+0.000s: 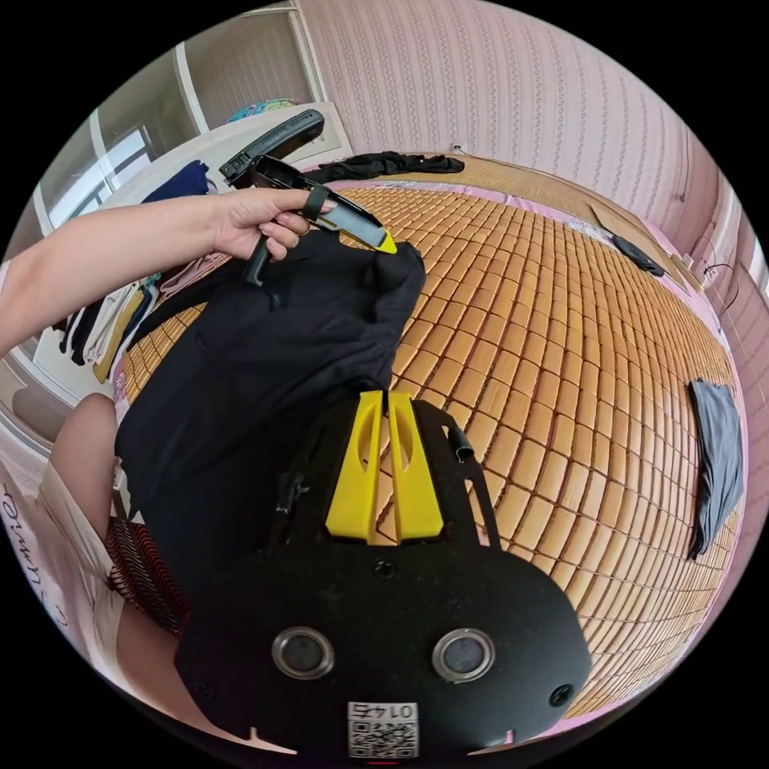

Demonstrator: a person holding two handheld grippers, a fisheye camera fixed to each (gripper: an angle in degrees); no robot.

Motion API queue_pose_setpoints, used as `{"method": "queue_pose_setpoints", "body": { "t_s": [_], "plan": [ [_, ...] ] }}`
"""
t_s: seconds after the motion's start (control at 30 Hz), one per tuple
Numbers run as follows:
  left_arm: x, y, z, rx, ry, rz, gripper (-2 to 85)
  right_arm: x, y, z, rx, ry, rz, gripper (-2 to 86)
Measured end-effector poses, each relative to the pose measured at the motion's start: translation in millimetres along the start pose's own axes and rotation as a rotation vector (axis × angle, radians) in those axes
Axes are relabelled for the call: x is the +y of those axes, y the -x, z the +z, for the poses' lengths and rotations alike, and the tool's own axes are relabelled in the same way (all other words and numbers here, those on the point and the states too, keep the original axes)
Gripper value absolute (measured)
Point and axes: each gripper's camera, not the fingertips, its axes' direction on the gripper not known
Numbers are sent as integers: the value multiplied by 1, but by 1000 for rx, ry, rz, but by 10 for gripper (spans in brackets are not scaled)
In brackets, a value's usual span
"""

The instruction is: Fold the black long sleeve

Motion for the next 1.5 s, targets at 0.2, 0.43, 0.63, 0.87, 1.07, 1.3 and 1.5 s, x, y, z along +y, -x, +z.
{"method": "queue_pose_setpoints", "body": {
  "t_s": [0.2, 0.43, 0.63, 0.87, 1.07, 1.3, 1.5],
  "plan": [
    [-32, -9, 1, 39, -47, 67, -9, 0, -33, -5, -79, -2, 80, 0],
    [-53, -15, 16, 18, 21, 102, -10, -3, -47, -15, -48, -58, 94, 74],
    [-57, -9, 14, 13, 9, 79, -10, -13, -41, -16, -99, -113, 37, 82],
    [-60, -12, 13, -7, 4, 87, -10, -7, -52, -30, -185, -254, 70, 84],
    [-58, -12, 15, -5, -1, 87, -10, -14, -58, -11, -148, -189, 94, 84],
    [-55, -14, 14, -28, -42, 73, -10, -22, -53, 7, -99, -94, 44, 4],
    [-55, -19, 31, -45, -34, 99, -9, -15, -72, 16, -128, -99, 145, -2]
  ]
}}
